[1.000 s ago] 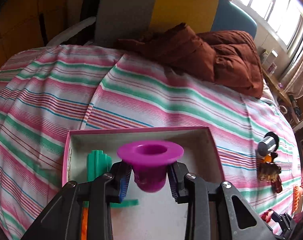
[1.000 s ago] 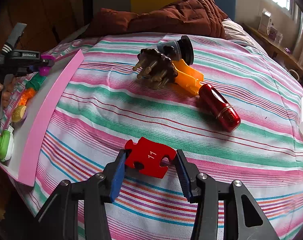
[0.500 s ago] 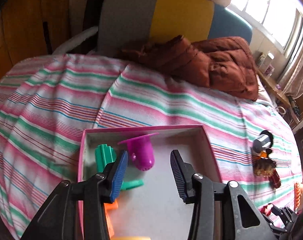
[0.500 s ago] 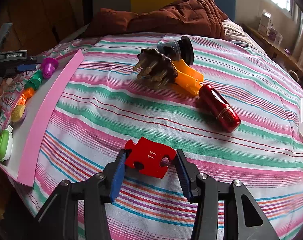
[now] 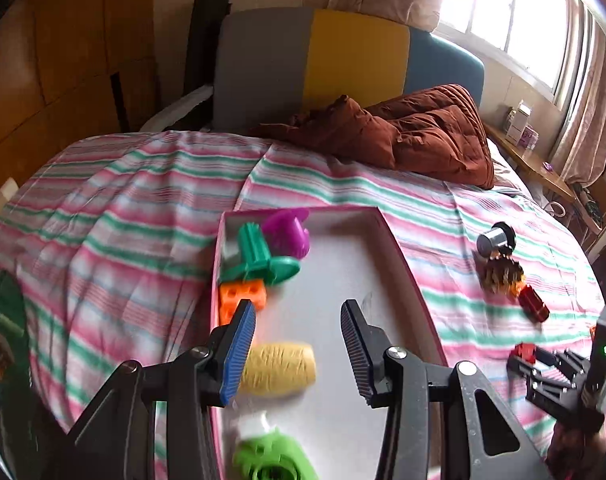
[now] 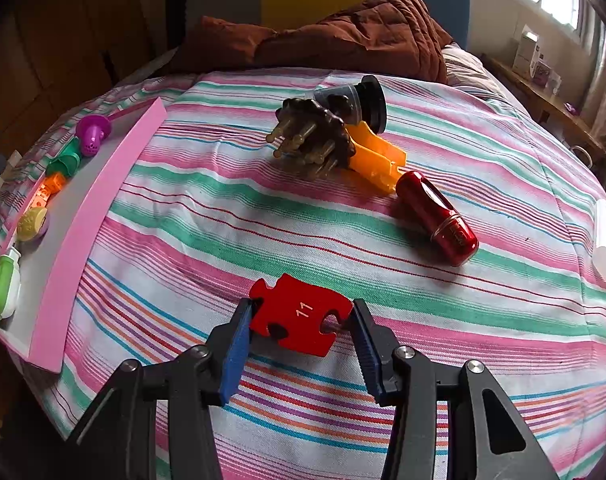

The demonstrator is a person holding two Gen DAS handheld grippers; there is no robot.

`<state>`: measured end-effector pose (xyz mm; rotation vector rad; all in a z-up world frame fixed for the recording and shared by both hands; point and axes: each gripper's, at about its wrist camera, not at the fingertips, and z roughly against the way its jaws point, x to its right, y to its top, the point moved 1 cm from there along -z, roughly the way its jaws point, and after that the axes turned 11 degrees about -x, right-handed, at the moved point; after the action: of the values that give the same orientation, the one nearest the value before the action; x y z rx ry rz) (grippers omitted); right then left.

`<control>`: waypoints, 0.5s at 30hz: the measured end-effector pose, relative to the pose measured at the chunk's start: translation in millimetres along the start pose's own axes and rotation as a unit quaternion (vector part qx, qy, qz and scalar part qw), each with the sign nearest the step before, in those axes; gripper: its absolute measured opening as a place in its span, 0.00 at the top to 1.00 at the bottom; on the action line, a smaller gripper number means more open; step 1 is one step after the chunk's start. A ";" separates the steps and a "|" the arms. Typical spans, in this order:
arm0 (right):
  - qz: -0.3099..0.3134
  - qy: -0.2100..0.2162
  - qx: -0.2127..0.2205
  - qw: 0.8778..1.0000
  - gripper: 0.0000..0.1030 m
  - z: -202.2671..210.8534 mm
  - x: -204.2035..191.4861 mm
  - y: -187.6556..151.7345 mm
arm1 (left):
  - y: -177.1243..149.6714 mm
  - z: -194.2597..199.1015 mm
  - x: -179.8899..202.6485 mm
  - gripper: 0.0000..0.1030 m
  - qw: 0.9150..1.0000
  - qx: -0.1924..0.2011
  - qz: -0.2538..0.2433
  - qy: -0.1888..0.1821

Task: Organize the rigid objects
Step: 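Carry the red puzzle piece into the tray and open the right gripper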

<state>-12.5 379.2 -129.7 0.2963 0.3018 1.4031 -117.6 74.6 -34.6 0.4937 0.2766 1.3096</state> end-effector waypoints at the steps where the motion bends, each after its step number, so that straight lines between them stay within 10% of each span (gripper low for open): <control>1: -0.001 -0.001 0.001 1.000 0.53 0.0 0.0 -0.3 | -5.5 4.1 -0.9 0.57 1.000 0.001 0.000 0.000; 15: -0.011 -0.011 -0.002 1.000 0.53 6.7 -16.9 9.2 | -41.4 29.9 -20.8 0.57 1.000 0.014 0.008 0.000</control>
<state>-20.8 363.7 -119.5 0.3029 0.2834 1.3776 -73.7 41.6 -30.9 0.5196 0.2919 1.3223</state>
